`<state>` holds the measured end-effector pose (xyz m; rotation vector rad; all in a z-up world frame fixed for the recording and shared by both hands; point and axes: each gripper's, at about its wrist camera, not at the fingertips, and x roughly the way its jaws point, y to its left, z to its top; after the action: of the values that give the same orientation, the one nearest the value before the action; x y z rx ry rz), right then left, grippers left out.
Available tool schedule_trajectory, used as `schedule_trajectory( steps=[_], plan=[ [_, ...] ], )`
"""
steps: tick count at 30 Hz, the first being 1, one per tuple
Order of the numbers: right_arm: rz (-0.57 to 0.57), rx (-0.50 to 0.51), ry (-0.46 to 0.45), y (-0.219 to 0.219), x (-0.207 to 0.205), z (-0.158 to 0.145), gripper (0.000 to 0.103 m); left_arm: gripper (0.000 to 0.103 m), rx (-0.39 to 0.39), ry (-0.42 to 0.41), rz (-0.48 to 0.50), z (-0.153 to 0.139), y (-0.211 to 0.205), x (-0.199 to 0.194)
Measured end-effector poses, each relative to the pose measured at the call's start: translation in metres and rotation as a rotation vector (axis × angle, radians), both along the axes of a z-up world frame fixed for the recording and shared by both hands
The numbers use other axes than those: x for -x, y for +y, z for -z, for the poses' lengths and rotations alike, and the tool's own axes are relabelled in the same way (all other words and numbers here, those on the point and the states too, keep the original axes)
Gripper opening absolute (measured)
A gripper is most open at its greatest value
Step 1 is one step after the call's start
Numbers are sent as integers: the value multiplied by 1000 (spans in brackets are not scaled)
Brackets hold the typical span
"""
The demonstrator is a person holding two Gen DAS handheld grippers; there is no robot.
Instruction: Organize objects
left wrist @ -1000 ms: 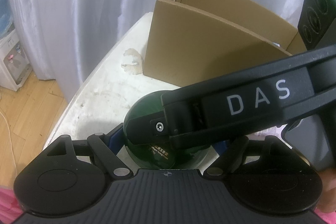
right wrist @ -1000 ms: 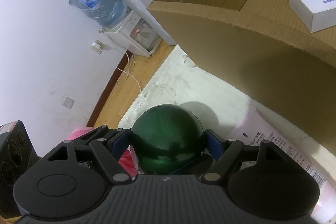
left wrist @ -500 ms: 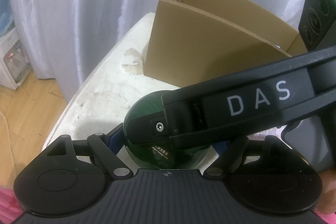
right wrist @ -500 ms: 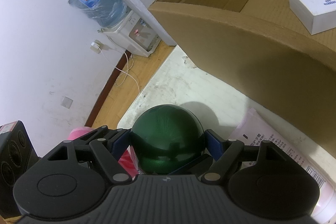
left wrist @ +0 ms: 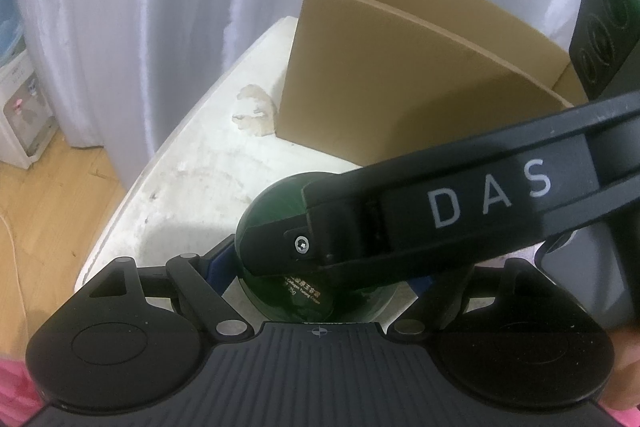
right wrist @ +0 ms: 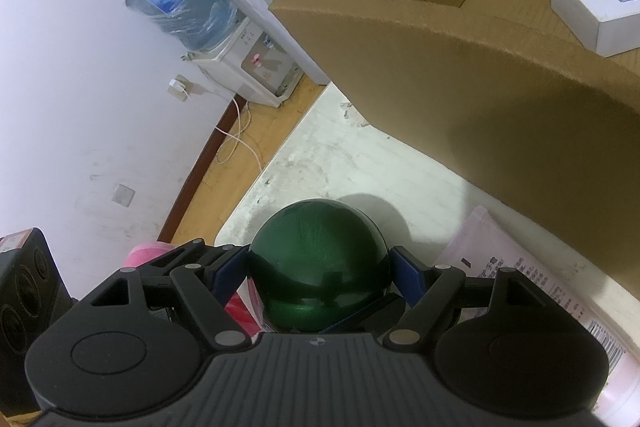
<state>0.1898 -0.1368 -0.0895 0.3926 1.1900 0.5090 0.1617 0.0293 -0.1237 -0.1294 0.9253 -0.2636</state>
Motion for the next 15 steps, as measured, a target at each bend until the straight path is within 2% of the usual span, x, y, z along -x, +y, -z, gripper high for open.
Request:
schedule_trajectory(
  steps=[15],
  plan=[
    [-2, 6, 1, 0, -1, 2, 82, 82, -5, -7, 2, 2, -6, -3]
  ],
)
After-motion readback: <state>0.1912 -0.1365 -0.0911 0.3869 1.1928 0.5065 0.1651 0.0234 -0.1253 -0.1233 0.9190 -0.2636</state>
